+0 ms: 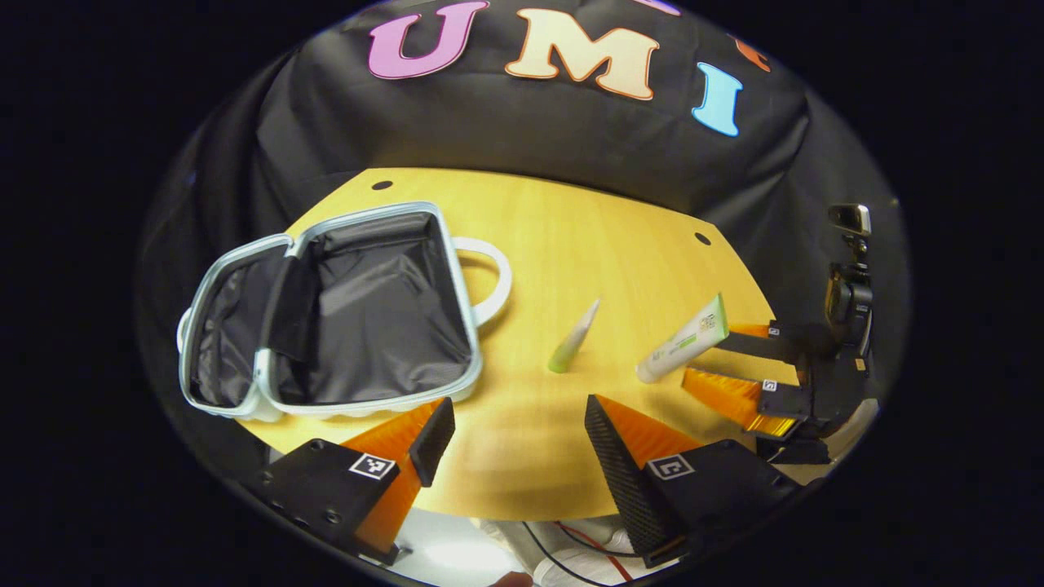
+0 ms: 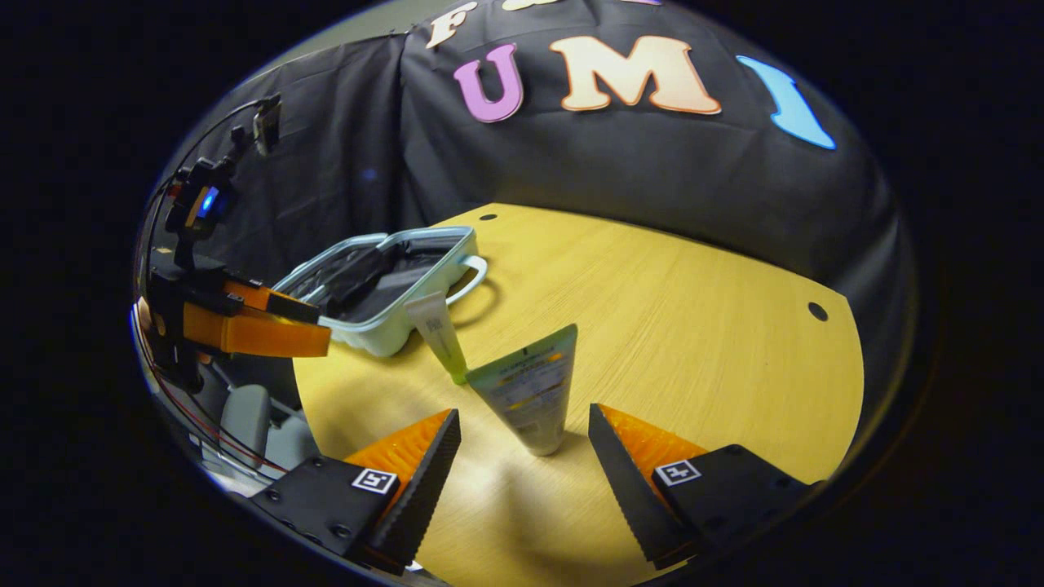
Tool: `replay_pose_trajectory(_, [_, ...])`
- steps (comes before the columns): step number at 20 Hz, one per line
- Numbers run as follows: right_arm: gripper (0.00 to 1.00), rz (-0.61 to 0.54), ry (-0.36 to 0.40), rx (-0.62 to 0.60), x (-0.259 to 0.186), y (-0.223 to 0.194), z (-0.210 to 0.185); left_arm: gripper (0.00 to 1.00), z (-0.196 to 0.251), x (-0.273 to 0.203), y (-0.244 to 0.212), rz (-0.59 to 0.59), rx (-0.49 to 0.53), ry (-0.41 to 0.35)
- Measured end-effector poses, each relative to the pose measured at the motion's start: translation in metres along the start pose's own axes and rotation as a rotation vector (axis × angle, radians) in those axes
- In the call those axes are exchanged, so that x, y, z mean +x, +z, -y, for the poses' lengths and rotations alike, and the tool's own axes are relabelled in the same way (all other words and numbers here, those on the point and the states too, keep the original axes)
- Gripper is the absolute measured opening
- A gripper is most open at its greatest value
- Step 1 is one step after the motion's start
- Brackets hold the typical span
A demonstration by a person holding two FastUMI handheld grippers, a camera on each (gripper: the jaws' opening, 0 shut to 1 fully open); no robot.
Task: First open the suitcase, pack the skin care products into it, and then close the suitcase.
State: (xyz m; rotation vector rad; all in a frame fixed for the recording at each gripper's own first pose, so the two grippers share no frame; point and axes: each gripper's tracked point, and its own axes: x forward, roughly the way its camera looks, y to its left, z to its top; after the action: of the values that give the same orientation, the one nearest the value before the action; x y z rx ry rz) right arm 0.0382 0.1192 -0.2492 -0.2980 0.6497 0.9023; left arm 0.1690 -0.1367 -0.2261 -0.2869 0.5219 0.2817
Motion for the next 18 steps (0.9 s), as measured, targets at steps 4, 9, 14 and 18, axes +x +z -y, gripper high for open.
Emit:
replay_pose_trajectory(4, [0.95, -0.025, 0.004, 0.010, 0.019, -0.008, 0.003, 0.96, 0.028, 0.044, 0.005, 0.056, -0.043, -0.040])
replay_pose_trajectory(9, [0.99, -0.040, -0.012, 0.037, 0.036, -0.012, 0.009, 0.96, 0.033, 0.085, 0.014, 0.112, -0.063, -0.031])
replay_pose_trajectory(14, [0.99, -0.043, -0.018, 0.077, 0.046, -0.017, 0.011, 0.96, 0.039, 0.116, 0.022, 0.125, -0.078, -0.063])
replay_pose_trajectory(18, [0.97, -0.045, -0.016, 0.083, 0.052, -0.016, 0.012, 0.82, 0.035, 0.129, 0.023, 0.118, -0.098, -0.067])
